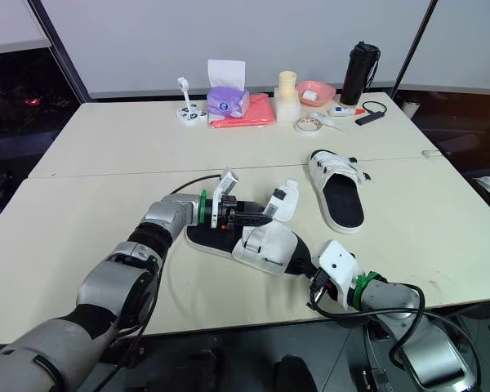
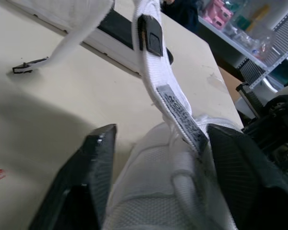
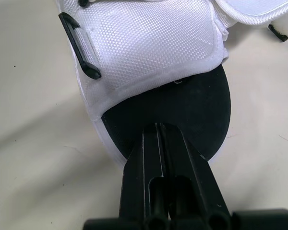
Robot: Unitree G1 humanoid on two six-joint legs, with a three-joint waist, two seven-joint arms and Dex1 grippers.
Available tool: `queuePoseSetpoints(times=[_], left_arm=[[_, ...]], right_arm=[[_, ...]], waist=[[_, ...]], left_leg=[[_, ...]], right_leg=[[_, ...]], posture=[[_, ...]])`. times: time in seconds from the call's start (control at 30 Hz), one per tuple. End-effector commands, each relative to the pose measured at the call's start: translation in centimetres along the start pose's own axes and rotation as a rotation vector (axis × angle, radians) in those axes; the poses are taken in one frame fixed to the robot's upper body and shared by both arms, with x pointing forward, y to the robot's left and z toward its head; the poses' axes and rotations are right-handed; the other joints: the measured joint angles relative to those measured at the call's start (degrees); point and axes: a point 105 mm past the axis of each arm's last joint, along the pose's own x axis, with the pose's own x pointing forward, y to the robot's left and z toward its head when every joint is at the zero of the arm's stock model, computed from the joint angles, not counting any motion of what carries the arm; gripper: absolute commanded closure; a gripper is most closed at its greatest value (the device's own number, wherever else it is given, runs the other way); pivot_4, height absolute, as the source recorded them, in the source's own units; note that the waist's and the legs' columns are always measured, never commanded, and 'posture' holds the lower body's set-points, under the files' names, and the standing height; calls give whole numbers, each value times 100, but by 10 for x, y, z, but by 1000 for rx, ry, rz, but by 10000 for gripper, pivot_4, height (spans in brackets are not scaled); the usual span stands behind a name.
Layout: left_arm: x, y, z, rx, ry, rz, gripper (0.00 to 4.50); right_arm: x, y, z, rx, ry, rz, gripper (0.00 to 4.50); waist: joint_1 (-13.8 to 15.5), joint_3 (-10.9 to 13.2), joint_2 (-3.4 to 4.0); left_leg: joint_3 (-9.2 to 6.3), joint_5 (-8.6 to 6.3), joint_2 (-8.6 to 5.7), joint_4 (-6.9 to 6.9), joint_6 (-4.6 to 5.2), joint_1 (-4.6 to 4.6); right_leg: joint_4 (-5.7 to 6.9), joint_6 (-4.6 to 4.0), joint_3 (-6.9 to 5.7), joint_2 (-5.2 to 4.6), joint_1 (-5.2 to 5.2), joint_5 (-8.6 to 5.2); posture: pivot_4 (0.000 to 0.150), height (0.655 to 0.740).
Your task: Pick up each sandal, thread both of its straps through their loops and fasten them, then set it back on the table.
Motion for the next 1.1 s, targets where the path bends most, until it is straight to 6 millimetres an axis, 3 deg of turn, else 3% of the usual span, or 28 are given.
queuePoseSetpoints(times=[0.03,0.13,0.17,0.23,0.33,0.4,0.63,0.9,1.1], left_arm=[[1,-2,7,20,-20,-6,13816],[3,-4,7,16,-21,-13,13816],[3,-4,8,15,-22,-15,16161],[4,-5,9,11,-27,-23,22168],[3,-6,10,14,-30,-27,37350],[2,-6,11,18,-36,-26,44505],[-10,-8,24,42,-89,-29,44505],[-33,-26,28,41,-193,-115,44505],[-39,-30,34,79,-286,-116,44505]], right_arm=[[1,5,-17,25,70,20,45000],[1,5,-17,24,69,20,45000],[1,5,-17,24,69,20,45000],[1,4,-17,25,70,19,45000],[0,5,-18,26,72,18,45000],[0,5,-18,26,73,18,45000],[0,5,-18,27,74,18,45000],[2,6,-17,23,72,25,45000],[2,5,-17,20,71,30,45000]], waist=[[0,0,0],[0,-1,0],[0,-1,0],[2,-1,0],[2,-2,0],[2,-2,1],[-10,-2,1],[-5,-2,2],[-3,-2,2]], left_leg=[[0,0,0,0,0,0],[0,0,0,0,0,0],[0,0,0,0,0,0],[0,0,0,1,0,0],[0,0,0,2,0,1],[0,0,0,2,0,2],[0,0,0,1,0,2],[-1,0,2,-5,0,1],[-2,0,2,-3,0,1]], right_leg=[[0,0,0,0,0,0],[0,0,0,0,1,0],[0,0,0,0,1,0],[0,0,0,0,1,0],[0,0,0,0,3,0],[0,0,0,0,4,0],[0,0,1,0,2,0],[0,-2,3,0,-4,1],[0,-4,3,-1,-4,2]], posture=[[1500,7400],[1500,7400],[1500,7400],[1500,7400],[1500,7400],[1500,7400],[1500,7400],[1500,7400],[1500,7400]])
